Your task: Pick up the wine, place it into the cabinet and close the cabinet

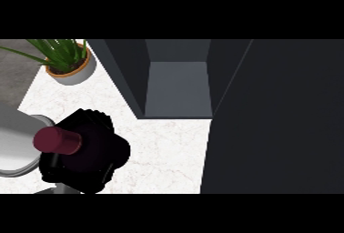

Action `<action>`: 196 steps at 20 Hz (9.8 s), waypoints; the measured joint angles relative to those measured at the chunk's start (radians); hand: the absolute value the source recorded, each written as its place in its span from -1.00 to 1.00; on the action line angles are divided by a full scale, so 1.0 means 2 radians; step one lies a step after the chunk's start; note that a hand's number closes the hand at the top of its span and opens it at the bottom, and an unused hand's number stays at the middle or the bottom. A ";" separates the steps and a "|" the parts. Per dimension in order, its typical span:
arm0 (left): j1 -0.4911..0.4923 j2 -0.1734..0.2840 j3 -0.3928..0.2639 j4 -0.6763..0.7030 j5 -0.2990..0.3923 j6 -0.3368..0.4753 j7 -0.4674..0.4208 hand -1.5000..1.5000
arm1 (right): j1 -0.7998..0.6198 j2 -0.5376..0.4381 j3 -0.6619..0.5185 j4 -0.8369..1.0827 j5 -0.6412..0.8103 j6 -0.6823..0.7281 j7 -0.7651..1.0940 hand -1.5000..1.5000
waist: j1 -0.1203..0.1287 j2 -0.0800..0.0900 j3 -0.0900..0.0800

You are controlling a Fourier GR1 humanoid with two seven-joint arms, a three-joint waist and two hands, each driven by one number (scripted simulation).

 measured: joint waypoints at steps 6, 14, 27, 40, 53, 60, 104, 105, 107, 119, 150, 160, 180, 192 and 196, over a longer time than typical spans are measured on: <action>-0.042 -0.012 -0.071 -0.024 -0.008 0.073 0.043 1.00 | -0.010 -0.001 0.000 -0.001 0.001 -0.003 0.011 -1.00 | -0.002 0.000 0.000; -0.126 -0.015 -0.141 -0.007 -0.009 0.187 0.082 1.00 | -0.001 0.001 -0.005 -0.001 -0.003 0.007 0.004 -1.00 | -0.003 0.001 0.000; -0.250 -0.016 -0.193 0.097 -0.016 0.325 0.071 1.00 | 0.010 0.003 -0.007 -0.002 -0.005 0.015 -0.003 -1.00 | -0.005 0.001 0.000; -0.276 -0.016 -0.207 0.168 0.030 0.369 0.012 1.00 | 0.005 -0.003 -0.018 -0.001 -0.006 0.024 -0.006 -1.00 | -0.005 0.001 0.000; -0.275 -0.016 -0.208 0.270 0.053 0.368 -0.074 1.00 | -0.006 -0.002 -0.027 -0.001 -0.009 0.020 0.003 -1.00 | -0.004 0.001 0.000; -0.267 -0.015 -0.200 0.305 0.049 0.365 -0.120 1.00 | -0.020 -0.003 -0.019 -0.001 -0.006 0.014 0.017 -1.00 | -0.003 0.001 0.000; -0.535 -0.012 -0.027 0.738 0.129 0.295 -0.301 1.00 | 0.006 0.020 0.005 0.006 -0.006 0.029 -0.018 -1.00 | -0.022 0.008 -0.001; -0.542 -0.013 -0.022 0.746 0.131 0.293 -0.301 1.00 | 0.005 0.020 0.004 0.006 -0.006 0.029 -0.018 -1.00 | -0.022 0.008 -0.001; -0.547 -0.012 -0.010 0.758 0.136 0.284 -0.303 1.00 | 0.007 0.022 0.007 0.006 -0.006 0.029 -0.020 -1.00 | -0.022 0.008 -0.001; -0.559 -0.016 0.041 0.805 0.171 0.240 -0.331 1.00 | 0.010 0.024 0.012 0.008 -0.007 0.033 -0.025 -1.00 | -0.029 0.009 0.000; -0.554 -0.015 0.046 0.861 0.132 0.296 -0.357 -1.00 | 0.000 0.026 0.020 0.013 -0.004 0.034 -0.031 -1.00 | -0.038 0.014 0.001; -0.544 -0.016 0.049 0.853 0.126 0.267 -0.381 -1.00 | -0.006 0.025 0.013 0.016 -0.010 0.038 -0.030 -1.00 | -0.038 0.014 0.001; -0.533 -0.017 0.030 0.838 0.143 0.183 -0.385 -1.00 | -0.010 0.025 0.019 0.017 -0.012 0.034 -0.018 -1.00 | -0.038 0.010 -0.001; -0.473 -0.016 -0.059 0.757 0.228 0.189 -0.365 -1.00 | -0.023 0.027 0.020 0.015 -0.013 0.019 0.003 -1.00 | -0.029 0.003 -0.001; -0.416 -0.016 -0.131 0.684 0.268 0.223 -0.360 -1.00 | -0.019 0.025 0.021 0.015 -0.009 0.019 -0.002 -1.00 | -0.023 0.001 -0.001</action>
